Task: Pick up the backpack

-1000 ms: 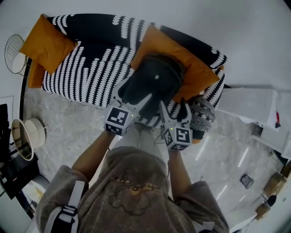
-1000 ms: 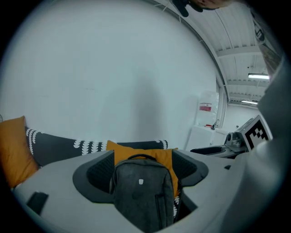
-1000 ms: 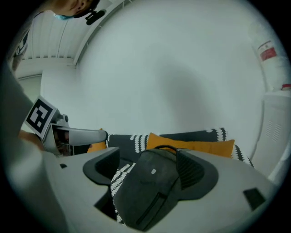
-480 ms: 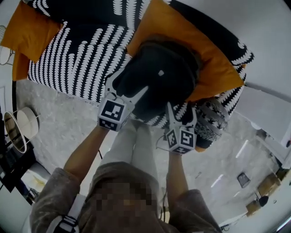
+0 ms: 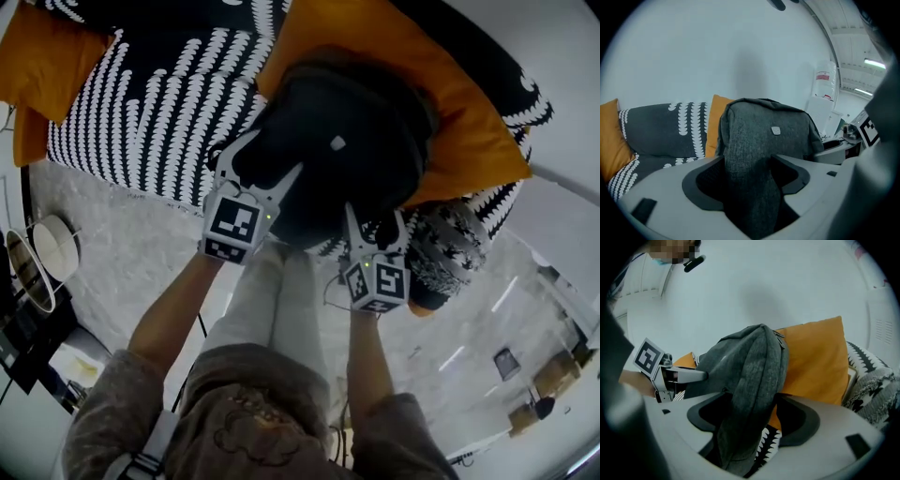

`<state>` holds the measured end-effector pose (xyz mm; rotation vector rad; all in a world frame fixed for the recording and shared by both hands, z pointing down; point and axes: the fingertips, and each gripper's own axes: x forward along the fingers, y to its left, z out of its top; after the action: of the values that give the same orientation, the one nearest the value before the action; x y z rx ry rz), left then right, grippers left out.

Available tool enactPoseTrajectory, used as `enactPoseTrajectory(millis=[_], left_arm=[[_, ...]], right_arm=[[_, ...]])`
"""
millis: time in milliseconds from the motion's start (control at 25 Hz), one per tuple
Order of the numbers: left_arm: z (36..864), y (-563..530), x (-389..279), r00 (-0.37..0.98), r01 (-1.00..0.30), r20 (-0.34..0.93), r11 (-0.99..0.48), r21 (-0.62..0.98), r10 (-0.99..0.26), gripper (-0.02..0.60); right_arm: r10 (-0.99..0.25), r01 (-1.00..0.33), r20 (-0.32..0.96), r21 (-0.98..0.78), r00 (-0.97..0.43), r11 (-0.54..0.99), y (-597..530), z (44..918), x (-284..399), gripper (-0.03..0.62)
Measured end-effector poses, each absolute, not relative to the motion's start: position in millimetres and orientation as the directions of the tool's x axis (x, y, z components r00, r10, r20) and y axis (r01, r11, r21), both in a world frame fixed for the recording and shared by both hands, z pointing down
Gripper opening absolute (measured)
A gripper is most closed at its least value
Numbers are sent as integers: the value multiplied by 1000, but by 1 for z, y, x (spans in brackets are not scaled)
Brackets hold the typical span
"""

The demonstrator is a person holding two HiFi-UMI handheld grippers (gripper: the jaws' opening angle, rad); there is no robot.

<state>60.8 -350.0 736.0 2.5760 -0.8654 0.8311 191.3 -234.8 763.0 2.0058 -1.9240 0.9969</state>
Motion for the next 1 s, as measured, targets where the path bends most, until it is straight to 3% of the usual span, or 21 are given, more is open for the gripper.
enactPoseTrajectory(millis=[160, 360, 440, 1000], left_arm=[[735, -348, 61, 644, -615, 630, -784, 89, -434, 250], [731, -341, 59, 669, -586, 630, -802, 118, -395, 133], [725, -339, 56, 676, -581, 631, -802, 138, -381, 107], [647, -307, 34, 692, -615, 585, -770, 169, -424, 58]], right_arm=[[-802, -934, 590, -329, -89, -138, -234, 762, 188, 302], [-813, -912, 567, -391, -132, -124, -234, 754, 180, 118], [-816, -903, 559, -412, -148, -119, -232, 751, 175, 82], [-854, -923, 495, -382, -159, -49, -221, 657, 164, 51]])
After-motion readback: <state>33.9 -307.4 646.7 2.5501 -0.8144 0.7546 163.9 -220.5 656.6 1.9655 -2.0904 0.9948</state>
